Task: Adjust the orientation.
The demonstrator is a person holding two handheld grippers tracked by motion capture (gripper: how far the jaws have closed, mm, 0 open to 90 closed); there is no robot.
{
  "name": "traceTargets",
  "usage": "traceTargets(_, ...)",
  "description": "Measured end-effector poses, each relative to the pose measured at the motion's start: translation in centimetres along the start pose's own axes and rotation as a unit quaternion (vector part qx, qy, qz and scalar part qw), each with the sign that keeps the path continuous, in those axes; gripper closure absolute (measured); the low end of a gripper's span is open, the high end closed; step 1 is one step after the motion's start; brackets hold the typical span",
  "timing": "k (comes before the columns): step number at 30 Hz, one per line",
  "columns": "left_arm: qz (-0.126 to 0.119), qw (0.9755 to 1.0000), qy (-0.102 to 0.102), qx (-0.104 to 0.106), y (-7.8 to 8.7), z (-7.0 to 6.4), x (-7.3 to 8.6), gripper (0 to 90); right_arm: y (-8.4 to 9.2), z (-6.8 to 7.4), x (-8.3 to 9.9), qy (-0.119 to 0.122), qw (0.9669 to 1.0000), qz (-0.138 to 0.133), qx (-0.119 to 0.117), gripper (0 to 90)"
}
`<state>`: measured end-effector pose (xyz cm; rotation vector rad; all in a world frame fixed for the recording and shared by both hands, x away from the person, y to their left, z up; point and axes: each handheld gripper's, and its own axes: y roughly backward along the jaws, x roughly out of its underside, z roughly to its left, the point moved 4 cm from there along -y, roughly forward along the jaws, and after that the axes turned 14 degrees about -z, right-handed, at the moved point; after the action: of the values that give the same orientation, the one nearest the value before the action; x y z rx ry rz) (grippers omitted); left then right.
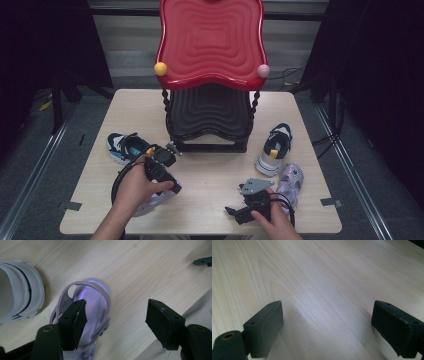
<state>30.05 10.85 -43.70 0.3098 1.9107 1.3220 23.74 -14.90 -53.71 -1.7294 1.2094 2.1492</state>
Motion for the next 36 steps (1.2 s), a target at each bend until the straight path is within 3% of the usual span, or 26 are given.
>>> traceTargets(6, -0.009, 0.9999, 0.004, -0.004, -1.3, 0.5, 0.3, 36.7, 0.0, 0.0, 0.0, -0.002, 1.0, 0.001, 0.0, 10.0)
traceTargets(14, -0.011, 0.9999, 0.001, -0.009, -2.7, 1.0, 0.8, 51.0, 0.0, 0.0, 0.0, 0.0, 1.0, 0.002, -0.001, 10.0)
traceTargets(22, -0.03, 0.9995, 0.002, -0.012, -3.7, 1.4, 1.6, 63.1, 0.0, 0.0, 0.0, -0.001, 1.0, 0.002, -0.001, 10.0)
traceTargets(25, -0.033, 0.9995, -0.001, 0.005, -3.7, 1.3, 1.6, 78.4, 0.0, 0.0, 0.0, -0.001, 1.0, 0.002, -0.001, 10.0)
traceTargets(27, -0.026, 0.9996, -0.008, 0.003, -3.5, 1.0, 1.5, 79.6, 0.0, 0.0, 0.0, -0.001, 1.0, 0.002, -0.001, 10.0)
traceTargets(29, -0.005, 0.9996, -0.028, 0.007, -3.0, 0.6, 1.4, 82.9, 0.0, 0.0, 0.0, -0.001, 1.0, 0.001, -0.001, 10.0)
traceTargets(30, -0.005, 0.9996, -0.028, 0.007, -3.0, 0.6, 1.4, 83.2, 0.0, 0.0, 0.0, -0.001, 1.0, 0.001, -0.001, 10.0)
traceTargets(32, 0.001, 0.9989, -0.047, 0.0, -2.4, 0.0, 1.4, 83.3, 0.0, 0.0, 0.0, -0.001, 1.0, 0.001, -0.001, 10.0)
traceTargets(34, 0.0, 0.998, -0.062, 0.004, -1.6, -0.4, 1.3, 83.2, 0.0, 0.0, 0.0, -0.001, 1.0, 0.001, -0.001, 10.0)
traceTargets(36, -0.012, 0.9982, -0.058, 0.006, -0.9, -0.5, 1.2, 83.2, 0.0, 0.0, 0.0, -0.001, 1.0, 0.001, -0.001, 10.0)
